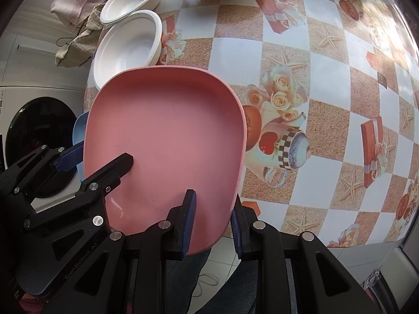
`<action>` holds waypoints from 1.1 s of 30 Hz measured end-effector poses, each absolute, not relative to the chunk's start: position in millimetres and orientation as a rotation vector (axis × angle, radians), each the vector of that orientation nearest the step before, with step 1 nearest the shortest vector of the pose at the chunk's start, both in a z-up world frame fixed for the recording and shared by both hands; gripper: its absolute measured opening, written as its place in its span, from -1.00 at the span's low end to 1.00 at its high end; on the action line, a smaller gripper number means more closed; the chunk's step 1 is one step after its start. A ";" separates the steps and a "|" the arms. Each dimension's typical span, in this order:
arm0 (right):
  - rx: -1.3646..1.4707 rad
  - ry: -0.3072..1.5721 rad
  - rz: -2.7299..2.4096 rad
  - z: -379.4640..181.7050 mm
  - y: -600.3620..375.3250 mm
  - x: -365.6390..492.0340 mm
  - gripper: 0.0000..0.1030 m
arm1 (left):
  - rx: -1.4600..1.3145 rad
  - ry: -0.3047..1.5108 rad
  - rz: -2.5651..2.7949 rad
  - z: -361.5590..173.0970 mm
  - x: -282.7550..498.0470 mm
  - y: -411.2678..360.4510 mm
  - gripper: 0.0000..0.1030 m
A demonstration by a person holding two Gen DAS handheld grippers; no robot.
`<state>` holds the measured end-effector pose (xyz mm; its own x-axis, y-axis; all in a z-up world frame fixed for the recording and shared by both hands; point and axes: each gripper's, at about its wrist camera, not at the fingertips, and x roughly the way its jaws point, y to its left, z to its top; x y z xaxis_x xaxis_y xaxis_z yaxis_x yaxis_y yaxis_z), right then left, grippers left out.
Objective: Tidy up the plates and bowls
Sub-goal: 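Carry the pink plate onto the blue plate and open both grippers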
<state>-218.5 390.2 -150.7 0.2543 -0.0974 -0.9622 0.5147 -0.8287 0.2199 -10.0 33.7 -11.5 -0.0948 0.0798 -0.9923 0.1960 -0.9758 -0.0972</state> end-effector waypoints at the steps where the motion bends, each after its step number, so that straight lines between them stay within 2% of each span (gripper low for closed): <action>1: 2.024 0.387 -1.608 -148.9 384.4 -214.5 -0.46 | 2.050 0.319 -2.242 -12.5 -8.1 30.7 -0.15; 13: 1.959 0.482 -1.539 -124.4 302.4 -156.5 -0.45 | 1.979 0.383 -2.176 -39.0 -13.4 27.3 -0.15; 19: 1.921 0.529 -1.470 -136.9 252.9 -112.1 -0.45 | 1.910 0.427 -2.138 -39.3 -0.4 11.4 -0.15; 28: 1.875 0.628 -1.361 -122.1 186.6 -54.1 -0.45 | 1.908 0.501 -2.005 -78.5 23.2 0.5 -0.15; 33: 1.877 0.646 -1.339 -132.4 142.8 -35.7 -0.45 | 1.892 0.553 -1.946 -98.5 31.3 -2.3 -0.14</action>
<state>-35.7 142.8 -132.4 0.3313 -0.0134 -0.9434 0.7467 -0.6075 0.2708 31.3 -2.3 -98.5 -0.0307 0.0080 -0.9995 0.5186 -0.8547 -0.0228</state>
